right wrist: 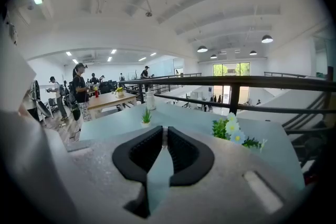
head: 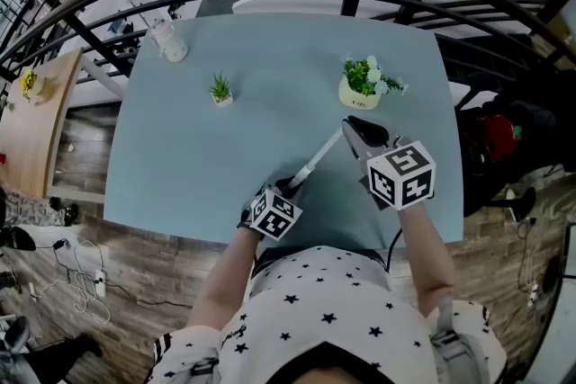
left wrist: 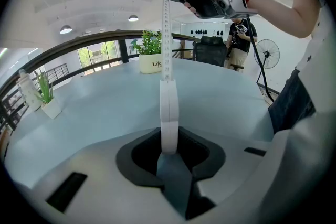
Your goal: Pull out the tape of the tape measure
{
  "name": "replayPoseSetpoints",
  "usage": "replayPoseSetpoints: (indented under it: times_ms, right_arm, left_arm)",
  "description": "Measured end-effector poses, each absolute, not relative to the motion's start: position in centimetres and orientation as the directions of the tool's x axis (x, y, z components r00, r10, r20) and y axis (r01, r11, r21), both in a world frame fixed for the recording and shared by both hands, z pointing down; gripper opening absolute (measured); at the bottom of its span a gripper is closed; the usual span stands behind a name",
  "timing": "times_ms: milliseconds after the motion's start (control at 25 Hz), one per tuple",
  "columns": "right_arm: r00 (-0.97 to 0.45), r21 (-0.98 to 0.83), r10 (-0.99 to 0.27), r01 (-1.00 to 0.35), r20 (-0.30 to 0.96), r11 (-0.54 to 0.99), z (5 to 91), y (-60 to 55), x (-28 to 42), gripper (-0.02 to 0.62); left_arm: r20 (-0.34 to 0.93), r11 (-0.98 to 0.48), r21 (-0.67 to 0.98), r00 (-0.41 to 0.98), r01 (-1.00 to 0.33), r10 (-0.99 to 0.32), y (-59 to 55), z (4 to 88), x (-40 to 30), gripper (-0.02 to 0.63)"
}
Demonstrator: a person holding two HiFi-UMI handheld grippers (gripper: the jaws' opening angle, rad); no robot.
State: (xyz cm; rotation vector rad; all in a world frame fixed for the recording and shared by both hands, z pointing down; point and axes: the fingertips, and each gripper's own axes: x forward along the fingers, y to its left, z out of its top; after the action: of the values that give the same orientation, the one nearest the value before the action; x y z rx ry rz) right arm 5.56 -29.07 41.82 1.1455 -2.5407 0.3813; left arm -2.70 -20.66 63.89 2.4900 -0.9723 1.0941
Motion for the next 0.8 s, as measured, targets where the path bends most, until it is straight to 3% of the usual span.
replayPoseSetpoints:
  times_ms: [800]
  right_arm:
    - [-0.609, -0.049, -0.700, -0.766, 0.374, 0.640, 38.1, -30.7, 7.4, 0.038]
  left_arm:
    - [0.728, -0.749, -0.029, 0.499, -0.662, -0.470, -20.7, 63.9, -2.7, 0.086]
